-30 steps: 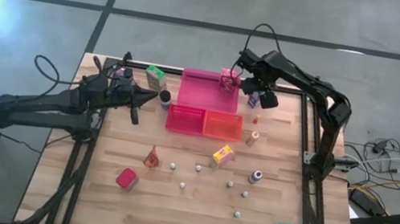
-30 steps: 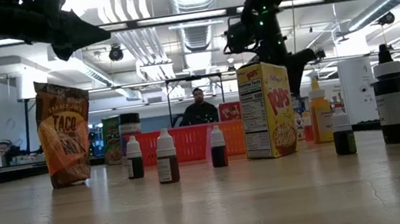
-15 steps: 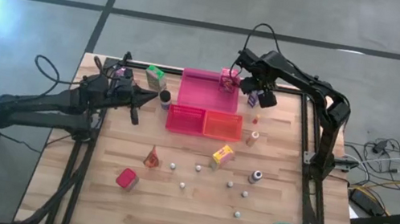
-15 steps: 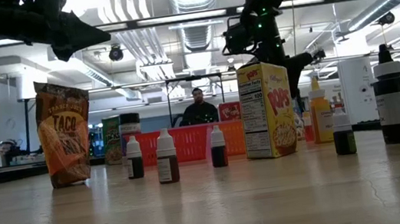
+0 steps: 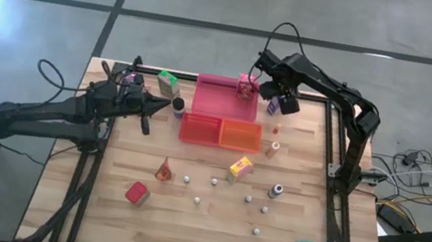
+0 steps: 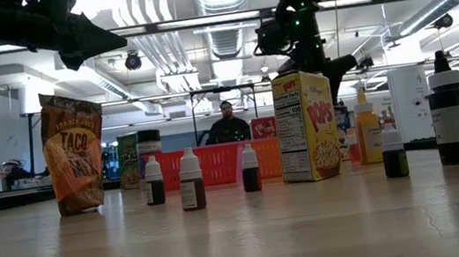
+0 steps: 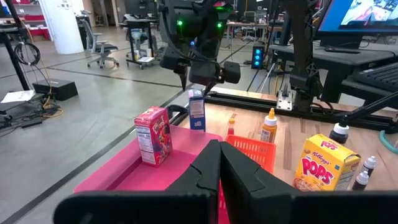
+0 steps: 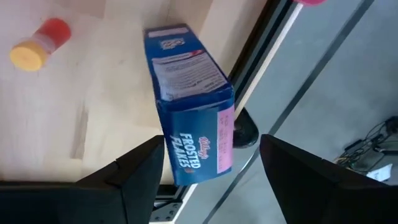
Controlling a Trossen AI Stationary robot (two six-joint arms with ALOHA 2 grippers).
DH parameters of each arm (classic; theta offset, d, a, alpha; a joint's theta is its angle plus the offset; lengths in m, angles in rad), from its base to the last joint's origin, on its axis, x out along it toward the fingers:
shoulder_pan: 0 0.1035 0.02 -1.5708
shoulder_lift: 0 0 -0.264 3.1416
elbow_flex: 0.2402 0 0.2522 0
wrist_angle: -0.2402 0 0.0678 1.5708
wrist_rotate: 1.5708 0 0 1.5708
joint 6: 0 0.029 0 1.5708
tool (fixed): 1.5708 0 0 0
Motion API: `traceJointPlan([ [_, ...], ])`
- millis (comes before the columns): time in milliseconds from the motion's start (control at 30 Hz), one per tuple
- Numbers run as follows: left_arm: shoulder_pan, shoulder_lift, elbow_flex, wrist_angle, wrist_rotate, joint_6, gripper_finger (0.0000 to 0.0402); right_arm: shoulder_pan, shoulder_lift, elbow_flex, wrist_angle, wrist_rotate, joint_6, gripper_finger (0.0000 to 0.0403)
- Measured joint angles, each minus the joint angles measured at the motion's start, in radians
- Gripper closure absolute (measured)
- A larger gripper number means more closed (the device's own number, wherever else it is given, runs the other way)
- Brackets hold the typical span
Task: Pick & Place Kitchen Items
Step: Put the blue cereal box into the pink bin
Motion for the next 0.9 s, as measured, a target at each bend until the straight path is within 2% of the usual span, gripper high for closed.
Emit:
traceJointPlan([
  [267, 0.0, 0.0, 0.0, -0.002, 0.0, 0.0, 0.0392, -0.002, 0.034, -0.01, -0.013, -0.005, 0.014, 0.0129],
  [433, 0.0, 0.0, 0.0, -0.01, 0.001, -0.001, 0.0392, -0.019, 0.08, -0.016, -0.013, -0.045, 0.035, 0.0146],
  [900, 0.0, 0.0, 0.0, -0.016, 0.005, -0.01, 0.0392, -0.057, 0.15, -0.018, -0.007, -0.051, 0.062, 0.0188],
])
